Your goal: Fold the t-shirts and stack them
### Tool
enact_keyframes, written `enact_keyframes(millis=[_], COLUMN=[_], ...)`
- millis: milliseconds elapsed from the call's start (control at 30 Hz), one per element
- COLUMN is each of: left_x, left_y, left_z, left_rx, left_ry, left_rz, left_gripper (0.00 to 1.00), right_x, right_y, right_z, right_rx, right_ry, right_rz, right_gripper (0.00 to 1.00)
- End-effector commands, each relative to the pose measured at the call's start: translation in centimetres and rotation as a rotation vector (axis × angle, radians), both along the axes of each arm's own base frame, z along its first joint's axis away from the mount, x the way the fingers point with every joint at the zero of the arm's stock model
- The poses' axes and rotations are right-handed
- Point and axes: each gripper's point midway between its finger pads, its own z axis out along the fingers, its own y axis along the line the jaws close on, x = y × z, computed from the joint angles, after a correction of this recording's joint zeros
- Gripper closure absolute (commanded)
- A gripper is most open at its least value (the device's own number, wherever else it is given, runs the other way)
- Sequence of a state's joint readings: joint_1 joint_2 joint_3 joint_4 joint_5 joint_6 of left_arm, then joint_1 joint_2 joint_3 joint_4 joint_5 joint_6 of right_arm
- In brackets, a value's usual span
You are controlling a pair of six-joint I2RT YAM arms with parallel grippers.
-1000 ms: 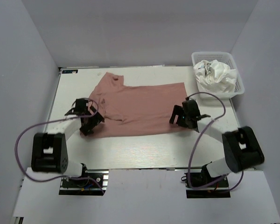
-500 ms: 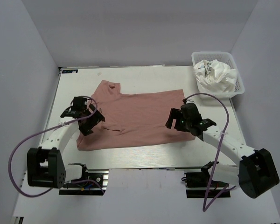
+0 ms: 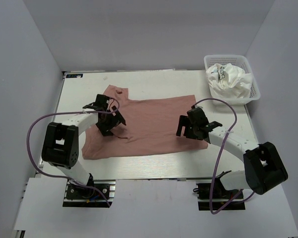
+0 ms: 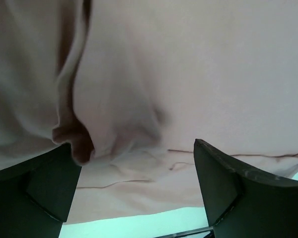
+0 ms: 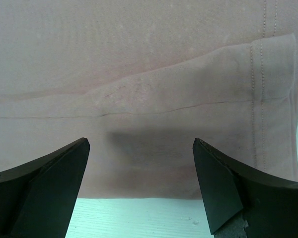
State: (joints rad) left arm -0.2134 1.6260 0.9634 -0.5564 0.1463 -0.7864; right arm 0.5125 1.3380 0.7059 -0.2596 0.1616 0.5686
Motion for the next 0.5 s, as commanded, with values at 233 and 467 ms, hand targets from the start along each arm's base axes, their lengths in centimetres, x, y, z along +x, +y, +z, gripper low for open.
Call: enact_keyframes(millis=[233,467], left_x=[12.7,17.1], left_y=[-2.3,-5.5], left_z=[3.4,7.9], left_rx=[0.030,-0.051], left_ry=[-0.167,-0.330], left_rz=[-0.064,-0.130], left_gripper=[0.00,0.00], right_x=[1.9,2.2], right_y=[-0.9,-0.8], right_z=[1.8,2.6], right_rx=[-0.052,-0.047], right_ry=[-0.069,-0.091], right_rz=[-0.046,-0.041], right_gripper=[0.10,0.10])
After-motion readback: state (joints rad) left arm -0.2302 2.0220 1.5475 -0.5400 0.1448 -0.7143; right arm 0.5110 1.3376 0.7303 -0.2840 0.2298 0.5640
